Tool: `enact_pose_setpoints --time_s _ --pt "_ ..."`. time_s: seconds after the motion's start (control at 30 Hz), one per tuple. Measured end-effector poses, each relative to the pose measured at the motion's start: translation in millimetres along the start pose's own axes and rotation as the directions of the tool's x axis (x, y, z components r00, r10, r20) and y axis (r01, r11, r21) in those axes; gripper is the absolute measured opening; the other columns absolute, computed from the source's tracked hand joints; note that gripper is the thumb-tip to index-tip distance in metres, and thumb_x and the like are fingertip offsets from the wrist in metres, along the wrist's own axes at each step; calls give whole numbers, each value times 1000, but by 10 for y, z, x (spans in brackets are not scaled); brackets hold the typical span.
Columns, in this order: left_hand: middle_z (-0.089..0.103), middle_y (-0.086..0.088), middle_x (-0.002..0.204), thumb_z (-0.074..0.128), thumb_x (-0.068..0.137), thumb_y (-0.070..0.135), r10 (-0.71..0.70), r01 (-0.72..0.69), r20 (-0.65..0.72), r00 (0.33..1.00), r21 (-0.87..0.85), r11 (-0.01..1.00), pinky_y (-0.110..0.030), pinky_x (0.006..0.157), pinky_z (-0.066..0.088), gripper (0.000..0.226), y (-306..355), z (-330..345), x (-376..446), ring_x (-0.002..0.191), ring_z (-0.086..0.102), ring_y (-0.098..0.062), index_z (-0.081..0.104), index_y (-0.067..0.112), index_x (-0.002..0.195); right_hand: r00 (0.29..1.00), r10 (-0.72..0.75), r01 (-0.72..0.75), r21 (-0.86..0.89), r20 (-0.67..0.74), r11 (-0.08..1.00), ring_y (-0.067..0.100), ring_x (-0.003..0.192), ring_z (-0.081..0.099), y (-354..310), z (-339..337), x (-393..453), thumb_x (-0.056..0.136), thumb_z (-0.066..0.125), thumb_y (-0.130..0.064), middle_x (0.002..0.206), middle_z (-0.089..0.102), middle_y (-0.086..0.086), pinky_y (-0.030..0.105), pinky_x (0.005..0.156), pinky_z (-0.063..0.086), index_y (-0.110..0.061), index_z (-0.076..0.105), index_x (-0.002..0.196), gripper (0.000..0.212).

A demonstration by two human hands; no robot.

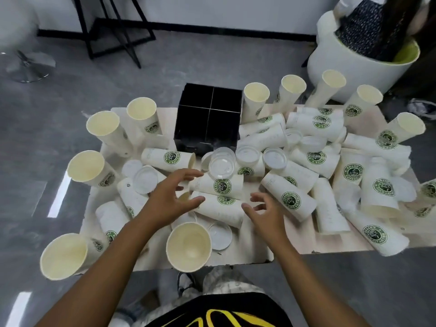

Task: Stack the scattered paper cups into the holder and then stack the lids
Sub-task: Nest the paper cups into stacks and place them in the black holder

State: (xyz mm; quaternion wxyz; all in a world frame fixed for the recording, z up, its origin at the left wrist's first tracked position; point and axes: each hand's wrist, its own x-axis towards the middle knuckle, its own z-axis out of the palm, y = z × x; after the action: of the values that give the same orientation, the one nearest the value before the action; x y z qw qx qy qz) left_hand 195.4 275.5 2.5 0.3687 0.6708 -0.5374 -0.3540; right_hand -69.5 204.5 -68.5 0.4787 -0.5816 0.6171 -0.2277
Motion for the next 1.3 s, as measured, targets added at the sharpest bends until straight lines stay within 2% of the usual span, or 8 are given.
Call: enact_pose_setpoints --time_s 0.13,0.23,0.4,0.63,0.8,0.97,1.1,1.3 --pt "64 27 126 87 82 17 -56 56 19 998 40 998 -40 101 53 51 -34 174 229 121 60 -1 66 33 126 987 147 -143 -60 69 988 10 79 62 188 96 159 76 89 -28 93 69 -8 23 71 47 -26 65 97 32" --pt "66 20 128 87 83 16 -93 92 19 995 62 994 -40 102 53 50 -50 230 245 122 60 -3 67 30 126 972 214 -214 -16 93 977 9 69 63 297 155 126 76 88 -24 74 67 -8 29 70 50 -25 65 86 24" --pt "66 21 128 87 83 18 -110 108 19 994 92 990 -42 102 54 49 -9 290 204 123 60 -4 67 33 125 967 246 -253 118 71 960 14 70 63 250 83 90 84 80 -12 73 68 -3 26 69 49 -22 69 77 17" --pt "62 25 134 93 75 19 -13 7 90 996 69 998 -40 105 50 65 313 200 217 129 57 -5 62 41 128 991 -129 131 87 -26 988 6 75 59 -396 -307 -199 82 81 -10 79 68 -13 14 70 43 -28 72 81 20" --pt "58 22 143 97 70 29 92 -96 150 984 25 995 -38 107 49 82 613 89 138 135 54 -6 54 38 140 855 -518 515 -61 -37 855 8 95 57 -957 -405 -409 83 83 -10 84 67 -17 12 80 42 -28 72 82 21" --pt "57 21 143 97 70 21 189 -187 101 977 -36 982 -31 102 53 92 775 -166 -16 133 56 -9 47 35 146 713 -699 697 -57 -47 715 14 102 57 -1371 -236 -671 85 80 -31 93 65 -11 20 87 46 -25 79 90 8" --pt "59 22 136 96 64 23 258 -258 -9 966 -88 962 -24 100 52 90 839 -403 -258 129 58 -12 49 37 139 600 -799 795 -77 -41 601 21 116 55 -1606 -159 -973 83 86 -21 114 62 -1 30 90 48 -21 81 98 16" --pt "55 35 134 98 57 28 359 -377 -149 921 -118 919 -8 96 47 96 1056 -647 -685 126 56 2 44 42 136 730 -683 666 255 -28 701 33 133 53 -1804 -192 -1341 72 89 -26 147 50 4 42 98 52 -35 51 143 81"
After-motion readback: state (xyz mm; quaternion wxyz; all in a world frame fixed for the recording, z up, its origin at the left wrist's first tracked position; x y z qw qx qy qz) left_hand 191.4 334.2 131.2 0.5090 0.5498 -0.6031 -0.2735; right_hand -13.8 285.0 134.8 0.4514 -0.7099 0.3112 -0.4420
